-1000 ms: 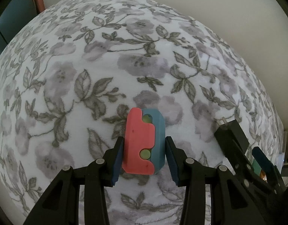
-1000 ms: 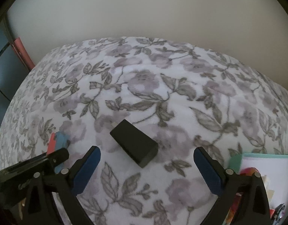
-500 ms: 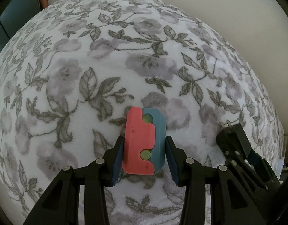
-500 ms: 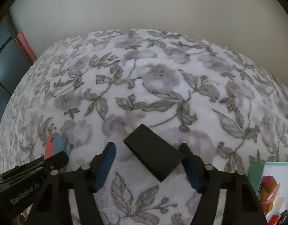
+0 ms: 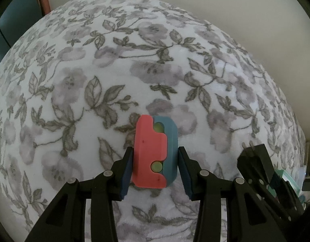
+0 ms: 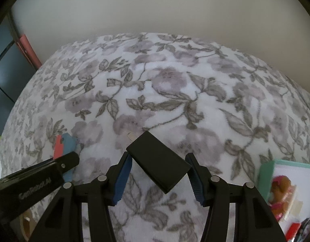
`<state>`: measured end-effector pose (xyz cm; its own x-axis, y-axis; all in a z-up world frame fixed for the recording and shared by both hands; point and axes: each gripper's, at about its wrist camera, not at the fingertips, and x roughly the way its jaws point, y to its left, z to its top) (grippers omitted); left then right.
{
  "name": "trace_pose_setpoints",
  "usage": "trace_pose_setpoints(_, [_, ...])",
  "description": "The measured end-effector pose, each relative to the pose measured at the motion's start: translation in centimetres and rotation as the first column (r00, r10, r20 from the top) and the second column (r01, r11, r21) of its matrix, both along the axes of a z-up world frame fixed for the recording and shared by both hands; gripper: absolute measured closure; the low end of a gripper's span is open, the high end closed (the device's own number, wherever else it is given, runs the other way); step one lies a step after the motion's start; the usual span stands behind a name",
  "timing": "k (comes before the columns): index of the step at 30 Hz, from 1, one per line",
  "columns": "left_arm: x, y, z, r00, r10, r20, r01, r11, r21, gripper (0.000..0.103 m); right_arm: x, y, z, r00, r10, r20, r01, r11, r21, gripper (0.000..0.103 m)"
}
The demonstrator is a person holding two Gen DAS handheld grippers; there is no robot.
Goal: Organize rigid objects
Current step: 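Carry the coral case and black charger over the tray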
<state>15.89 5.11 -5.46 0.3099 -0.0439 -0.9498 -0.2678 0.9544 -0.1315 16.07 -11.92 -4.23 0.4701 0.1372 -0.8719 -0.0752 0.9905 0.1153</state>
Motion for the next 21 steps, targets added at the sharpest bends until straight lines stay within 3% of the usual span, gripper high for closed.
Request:
trace_pose_setpoints(12, [-1.5, -4.7, 4.3, 0.990, -0.107, 0.091, 0.103, 0.993, 0.051, 0.058, -6.3, -6.1, 4.4, 0.988, -0.141, 0.061, 0.140, 0.990, 0.031, 0.045])
trace_pose_setpoints(21, [-4.2, -10.1, 7.8, 0.955, -0.243, 0.169, 0.223, 0.966, 0.130, 0.058, -10.4, -11.1, 6.2, 0.967, -0.243, 0.077, 0.238, 0.969, 0.063, 0.045])
